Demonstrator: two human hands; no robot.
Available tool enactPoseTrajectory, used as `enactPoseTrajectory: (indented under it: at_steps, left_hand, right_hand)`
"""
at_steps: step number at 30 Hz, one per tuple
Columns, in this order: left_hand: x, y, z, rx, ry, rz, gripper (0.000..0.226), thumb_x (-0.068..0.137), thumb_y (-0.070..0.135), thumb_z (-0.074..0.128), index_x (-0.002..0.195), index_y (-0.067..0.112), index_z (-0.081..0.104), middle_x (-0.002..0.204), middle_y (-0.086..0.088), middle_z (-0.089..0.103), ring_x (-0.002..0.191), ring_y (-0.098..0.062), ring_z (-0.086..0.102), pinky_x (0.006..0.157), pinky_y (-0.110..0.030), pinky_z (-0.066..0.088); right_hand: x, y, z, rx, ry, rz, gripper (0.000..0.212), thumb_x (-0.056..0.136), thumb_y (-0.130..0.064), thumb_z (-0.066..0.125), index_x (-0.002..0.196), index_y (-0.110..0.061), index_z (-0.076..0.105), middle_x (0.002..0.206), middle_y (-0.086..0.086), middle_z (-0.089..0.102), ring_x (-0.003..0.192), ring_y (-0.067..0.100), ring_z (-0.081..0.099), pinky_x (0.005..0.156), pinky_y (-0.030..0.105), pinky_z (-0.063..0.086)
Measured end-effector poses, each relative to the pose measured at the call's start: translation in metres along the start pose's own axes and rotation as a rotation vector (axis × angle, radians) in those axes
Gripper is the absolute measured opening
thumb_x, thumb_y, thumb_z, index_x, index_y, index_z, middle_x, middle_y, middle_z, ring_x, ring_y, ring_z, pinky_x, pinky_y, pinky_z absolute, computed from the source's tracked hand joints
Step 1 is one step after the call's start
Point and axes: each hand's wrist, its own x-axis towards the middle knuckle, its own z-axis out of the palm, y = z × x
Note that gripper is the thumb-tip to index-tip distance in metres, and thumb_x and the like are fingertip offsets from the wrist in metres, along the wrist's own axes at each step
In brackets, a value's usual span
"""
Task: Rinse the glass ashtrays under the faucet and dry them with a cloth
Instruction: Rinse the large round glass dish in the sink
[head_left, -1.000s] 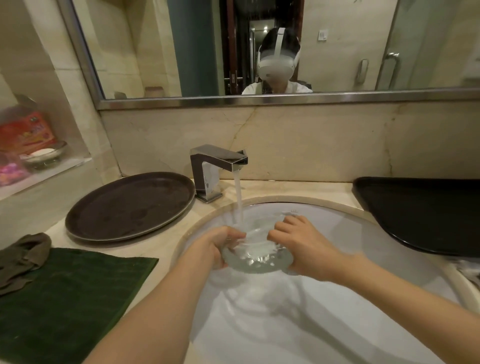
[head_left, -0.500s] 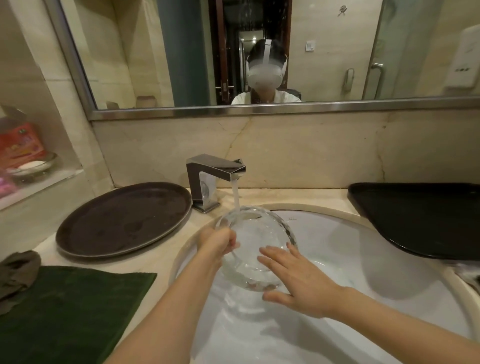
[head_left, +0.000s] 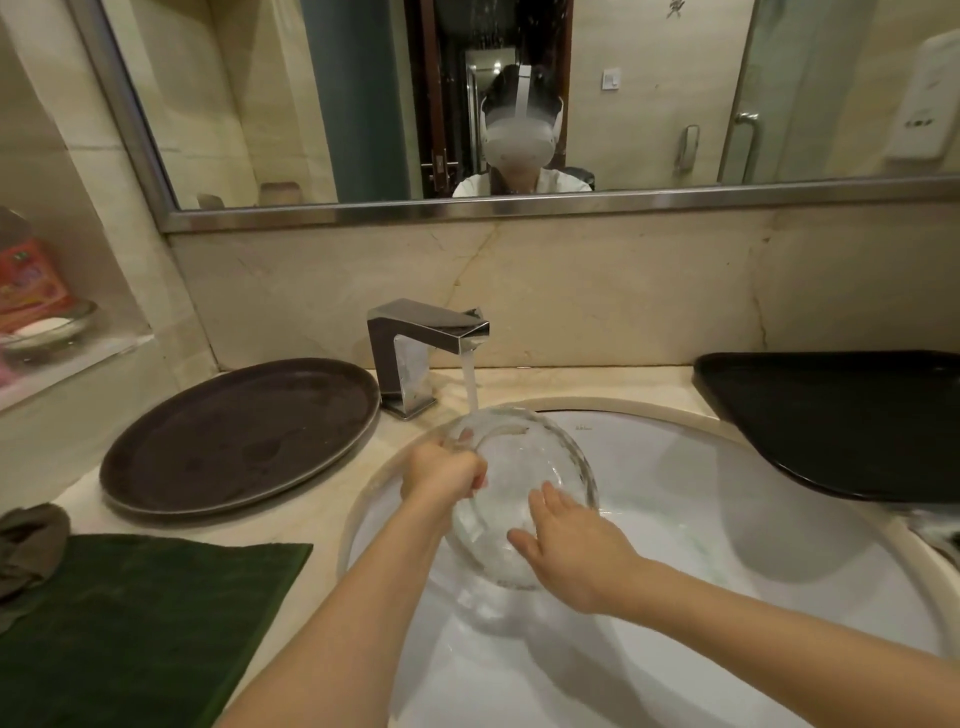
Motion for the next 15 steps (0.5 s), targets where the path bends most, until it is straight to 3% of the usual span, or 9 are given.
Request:
enactPoseTrajectory:
  at_steps: [1, 3, 5, 7, 8, 10, 12, 15]
  left_hand:
    - [-0.002, 0.001, 0.000, 0.029, 0.004, 0.029, 0.051, 0.065, -0.011, 0.055, 0.110, 0.010, 0.063, 0.104, -0.005, 0.068, 0.088, -0.024, 0.066, 0.066, -0.030, 0.051]
    - [-0.004, 0.003, -0.002, 0.071, -0.003, 0.089, 0.053, 0.065, -0.011, 0.056, 0.113, 0.011, 0.063, 0.100, -0.006, 0.067, 0.083, -0.021, 0.062, 0.057, -0.028, 0.045]
    - [-0.007, 0.006, -0.004, 0.086, -0.011, 0.143, 0.053, 0.066, -0.011, 0.058, 0.114, 0.011, 0.062, 0.098, -0.005, 0.067, 0.076, -0.019, 0.057, 0.054, -0.027, 0.041]
    - [-0.009, 0.008, -0.004, 0.074, -0.032, 0.180, 0.057, 0.066, -0.012, 0.059, 0.118, 0.013, 0.060, 0.101, -0.004, 0.067, 0.076, -0.020, 0.055, 0.056, -0.029, 0.041]
    - [-0.011, 0.010, -0.004, 0.074, -0.043, 0.198, 0.056, 0.067, -0.012, 0.059, 0.118, 0.013, 0.060, 0.102, -0.004, 0.066, 0.076, -0.020, 0.055, 0.057, -0.029, 0.041]
    - [-0.015, 0.012, 0.000, 0.084, -0.070, 0.238, 0.049, 0.070, -0.013, 0.060, 0.111, 0.015, 0.060, 0.100, -0.004, 0.065, 0.078, -0.019, 0.055, 0.057, -0.028, 0.042]
    - [-0.021, 0.015, 0.005, 0.082, -0.101, 0.280, 0.048, 0.071, -0.015, 0.061, 0.108, 0.016, 0.058, 0.096, -0.002, 0.065, 0.078, -0.017, 0.056, 0.057, -0.026, 0.042]
    - [-0.033, 0.022, 0.012, 0.121, -0.163, 0.357, 0.048, 0.075, -0.013, 0.062, 0.112, 0.016, 0.056, 0.092, 0.003, 0.063, 0.070, -0.012, 0.057, 0.054, -0.022, 0.043]
  right_hand:
    - [-0.008, -0.001, 0.001, -0.014, 0.007, -0.039, 0.042, 0.099, -0.039, 0.026, 0.121, -0.008, 0.046, 0.134, 0.014, 0.044, 0.124, 0.035, 0.042, 0.101, 0.044, 0.033]
    - [-0.019, 0.003, 0.000, 0.065, 0.079, -0.096, 0.030, 0.096, -0.028, 0.033, 0.081, -0.014, 0.054, 0.097, 0.010, 0.061, 0.093, 0.034, 0.056, 0.080, 0.035, 0.040]
    - [-0.020, 0.016, -0.009, 0.241, 0.254, 0.014, 0.024, 0.092, -0.025, 0.042, 0.078, -0.013, 0.058, 0.082, 0.004, 0.065, 0.082, 0.028, 0.059, 0.071, 0.033, 0.045]
    - [-0.012, 0.038, -0.020, 0.430, 0.429, 0.195, 0.015, 0.087, -0.028, 0.057, 0.091, -0.014, 0.054, 0.088, 0.000, 0.062, 0.084, 0.021, 0.058, 0.072, 0.034, 0.047]
    - [-0.009, 0.047, -0.027, 0.577, 0.368, 0.284, 0.027, 0.084, -0.030, 0.065, 0.098, -0.014, 0.049, 0.094, 0.000, 0.058, 0.086, 0.020, 0.057, 0.071, 0.033, 0.048]
    - [-0.003, 0.060, -0.033, 0.983, 0.006, 0.358, 0.045, 0.079, -0.029, 0.072, 0.109, -0.011, 0.043, 0.106, 0.007, 0.058, 0.090, 0.023, 0.061, 0.071, 0.036, 0.054]
    - [-0.004, 0.063, -0.029, 1.265, -0.242, 0.342, 0.040, 0.083, -0.018, 0.069, 0.115, -0.006, 0.048, 0.107, 0.014, 0.063, 0.083, 0.026, 0.065, 0.074, 0.040, 0.058]
    - [-0.004, 0.068, -0.019, 1.447, -0.191, 0.328, 0.025, 0.084, 0.006, 0.060, 0.107, -0.001, 0.052, 0.091, 0.018, 0.062, 0.072, 0.027, 0.064, 0.065, 0.042, 0.058]
